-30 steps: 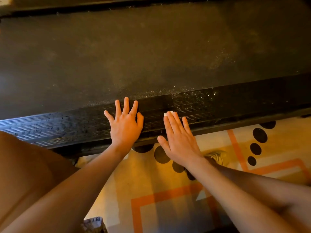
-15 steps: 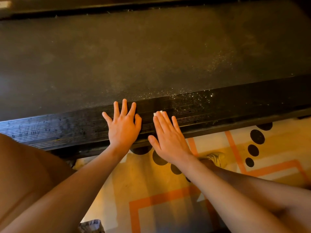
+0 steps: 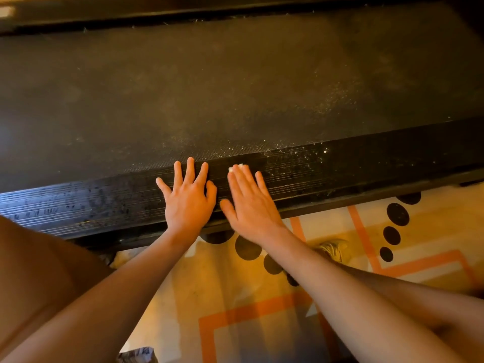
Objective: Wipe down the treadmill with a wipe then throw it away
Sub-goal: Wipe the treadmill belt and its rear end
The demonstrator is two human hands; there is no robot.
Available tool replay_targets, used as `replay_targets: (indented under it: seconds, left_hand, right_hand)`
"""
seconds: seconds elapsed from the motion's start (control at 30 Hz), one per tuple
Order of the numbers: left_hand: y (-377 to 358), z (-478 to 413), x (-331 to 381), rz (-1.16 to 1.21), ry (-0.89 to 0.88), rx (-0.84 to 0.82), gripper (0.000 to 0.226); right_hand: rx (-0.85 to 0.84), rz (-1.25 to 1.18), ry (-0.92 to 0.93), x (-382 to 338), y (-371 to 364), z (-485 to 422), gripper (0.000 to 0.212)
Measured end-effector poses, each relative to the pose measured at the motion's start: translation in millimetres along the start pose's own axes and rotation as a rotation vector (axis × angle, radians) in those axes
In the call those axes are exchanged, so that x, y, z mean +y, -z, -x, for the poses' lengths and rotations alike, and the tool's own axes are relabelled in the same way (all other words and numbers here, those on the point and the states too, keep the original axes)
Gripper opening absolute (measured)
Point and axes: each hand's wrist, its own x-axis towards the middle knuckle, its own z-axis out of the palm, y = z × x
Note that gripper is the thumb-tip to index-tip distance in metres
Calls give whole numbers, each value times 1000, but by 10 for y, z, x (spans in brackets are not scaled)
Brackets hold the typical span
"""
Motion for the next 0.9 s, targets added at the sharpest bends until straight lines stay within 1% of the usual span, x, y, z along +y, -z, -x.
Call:
replay_targets:
  seconds: [0.07,0.13,0.23,0.3,0.33,0.37,0.43,0.5,0.57,0.63,0.7,0.73,0.77,0.83,0.9]
  left_hand:
    - [-9,-1,-8,3,-4,2,55]
    - [-21,-5,-8,2,-1,-2,55]
    - [-20,-13,-9,3,2,-2,55]
    - [-14,-13,-7,6,-2,3,55]
    - [-13,-12,-5,7,-3,1,55]
    - [-14,-10,-5,4,-4,-1,55]
    - [-18,-4,-8,-5,-4,-1,55]
    - [-17,3,-9,-5,-2,-2,55]
    - [-13,5,-10,-3,1,-6,55]
    - [-8,-2,-3,1,-3,-9,55]
    - [-4,-12,2,7,-4,2,55]
    - [-3,-12,1,10,-1,3,55]
    - [-5,-10,-4,9,0,3,55]
    - [-15,-5,-14,2,3,0,55]
    - [-18,2,-11,2,5,-4,55]
  right_hand:
    - [-39,22,109,61,-11,135,70]
    - [-22,63,102,316,20,99,69]
    - [33,101,-91,637,114,-74,71]
    - [61,84,-195,519,86,-93,73]
    - [68,55,-188,372,36,-56,73]
    - [60,27,-135,209,-29,12,73]
    - [26,2,16,-45,-143,196,70]
    - [4,11,91,9,-117,225,68]
    - [26,53,33,249,-25,85,67]
    - [46,88,-109,512,124,-90,67]
    - [58,77,-200,556,206,-198,68]
    - [68,51,-195,470,197,-197,69]
    - [68,30,-152,349,159,-160,69]
    - [36,26,-15,176,56,-19,67]
    - [13,36,39,259,42,11,65]
